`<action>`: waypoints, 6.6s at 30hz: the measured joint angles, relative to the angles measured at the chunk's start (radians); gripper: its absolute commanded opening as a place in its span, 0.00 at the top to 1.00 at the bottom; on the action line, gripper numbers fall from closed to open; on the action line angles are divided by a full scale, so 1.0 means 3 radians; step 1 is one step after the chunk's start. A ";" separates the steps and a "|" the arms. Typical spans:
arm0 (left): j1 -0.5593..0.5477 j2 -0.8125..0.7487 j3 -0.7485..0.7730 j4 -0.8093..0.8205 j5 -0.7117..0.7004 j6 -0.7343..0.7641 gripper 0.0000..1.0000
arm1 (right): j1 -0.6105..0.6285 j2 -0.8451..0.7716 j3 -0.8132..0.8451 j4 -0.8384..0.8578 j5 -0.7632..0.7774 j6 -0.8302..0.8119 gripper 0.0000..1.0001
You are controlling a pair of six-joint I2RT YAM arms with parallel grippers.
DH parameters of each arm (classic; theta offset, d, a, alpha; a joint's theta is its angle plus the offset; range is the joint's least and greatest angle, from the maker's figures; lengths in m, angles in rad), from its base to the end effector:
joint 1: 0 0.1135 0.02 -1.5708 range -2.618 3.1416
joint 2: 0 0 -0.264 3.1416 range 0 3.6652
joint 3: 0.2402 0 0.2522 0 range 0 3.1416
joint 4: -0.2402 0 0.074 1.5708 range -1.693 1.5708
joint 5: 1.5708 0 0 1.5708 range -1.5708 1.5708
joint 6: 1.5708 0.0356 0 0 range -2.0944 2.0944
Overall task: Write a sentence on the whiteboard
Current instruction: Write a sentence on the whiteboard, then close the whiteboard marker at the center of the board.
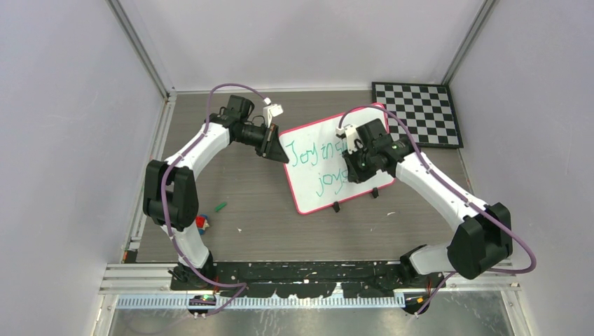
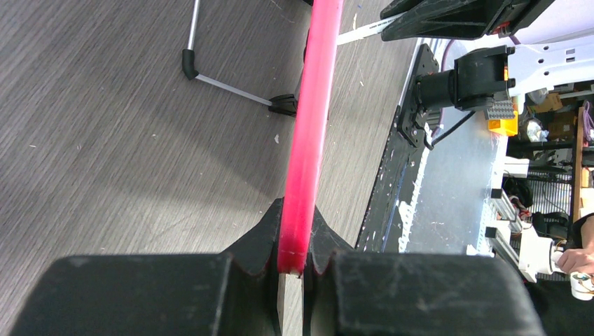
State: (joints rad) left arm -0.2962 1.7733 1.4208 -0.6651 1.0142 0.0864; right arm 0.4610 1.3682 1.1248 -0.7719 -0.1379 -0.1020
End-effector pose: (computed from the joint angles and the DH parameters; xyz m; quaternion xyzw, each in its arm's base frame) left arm 0.3474 -0.1376 0.2649 0.2901 0.8004 -0.4896 0.1885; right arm 0.2456 0.1275 0.2785 -0.2847 0.9164 0.1140 0.2573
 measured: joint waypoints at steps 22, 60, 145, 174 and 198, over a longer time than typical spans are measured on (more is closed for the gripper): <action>-0.0001 -0.0003 -0.0001 0.0000 0.0000 0.0003 1.00 | -0.0242 -0.0233 -0.0029 -0.0125 0.0070 -0.0089 1.00; 0.0095 -0.0401 0.0532 -0.0805 -0.0328 0.0540 0.32 | -0.0242 -0.0259 0.0567 -0.0398 -0.0557 -0.0014 1.00; 0.0654 -0.1094 -0.2166 -0.0201 -0.2847 0.2494 0.93 | -0.0345 -0.0336 0.0652 -0.0402 -0.0711 0.0273 1.00; -0.1386 -0.1275 0.0229 -0.1390 -0.1793 0.1484 1.00 | -0.0251 -0.0182 0.0969 -0.0369 -0.2192 0.0833 1.00; -0.1631 -0.1166 0.0399 -0.1387 -0.1578 0.1395 1.00 | 0.0066 -0.0122 0.0936 -0.0376 -0.2466 0.0862 1.00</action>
State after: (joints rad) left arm -0.7856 1.4235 1.5406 -1.0813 0.5407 0.5049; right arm 0.4808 1.3315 1.4055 -0.8848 -0.8776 0.1566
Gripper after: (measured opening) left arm 0.155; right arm 0.169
